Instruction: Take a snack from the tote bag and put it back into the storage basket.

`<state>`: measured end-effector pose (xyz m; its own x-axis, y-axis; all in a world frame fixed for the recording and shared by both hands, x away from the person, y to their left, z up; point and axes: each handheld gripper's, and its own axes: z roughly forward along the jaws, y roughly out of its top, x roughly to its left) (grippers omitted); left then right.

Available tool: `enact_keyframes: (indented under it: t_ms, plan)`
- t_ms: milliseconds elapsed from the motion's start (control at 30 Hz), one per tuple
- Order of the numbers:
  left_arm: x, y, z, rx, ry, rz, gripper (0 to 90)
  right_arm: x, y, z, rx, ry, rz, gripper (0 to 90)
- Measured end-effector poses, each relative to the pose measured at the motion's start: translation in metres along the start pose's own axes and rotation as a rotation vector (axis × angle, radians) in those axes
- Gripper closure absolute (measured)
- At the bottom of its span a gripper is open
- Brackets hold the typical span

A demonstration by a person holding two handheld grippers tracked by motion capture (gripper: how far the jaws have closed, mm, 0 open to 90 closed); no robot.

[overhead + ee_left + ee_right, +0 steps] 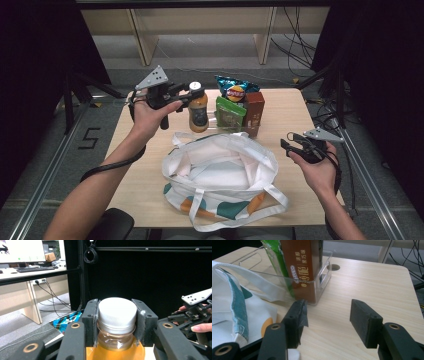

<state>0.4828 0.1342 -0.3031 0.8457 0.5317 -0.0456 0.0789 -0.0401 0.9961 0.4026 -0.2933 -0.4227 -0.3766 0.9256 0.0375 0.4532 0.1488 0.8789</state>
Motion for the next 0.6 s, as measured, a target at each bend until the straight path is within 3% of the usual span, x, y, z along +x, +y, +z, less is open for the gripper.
enact_keyframes:
  t_ms: [467,500,600]
  plan:
    - [0.011,-0.005,0.008,0.007,0.008,-0.008,58.6,0.0,0.0,0.0,-0.001,0.005,0.003,46.7]
    - [0.012,-0.006,0.008,0.007,0.006,-0.005,58.6,0.002,0.0,0.0,-0.001,0.009,0.03,46.6]
    - [0.014,-0.007,0.01,0.006,0.01,-0.008,58.6,0.002,0.0,0.001,-0.001,0.008,0.029,46.6]
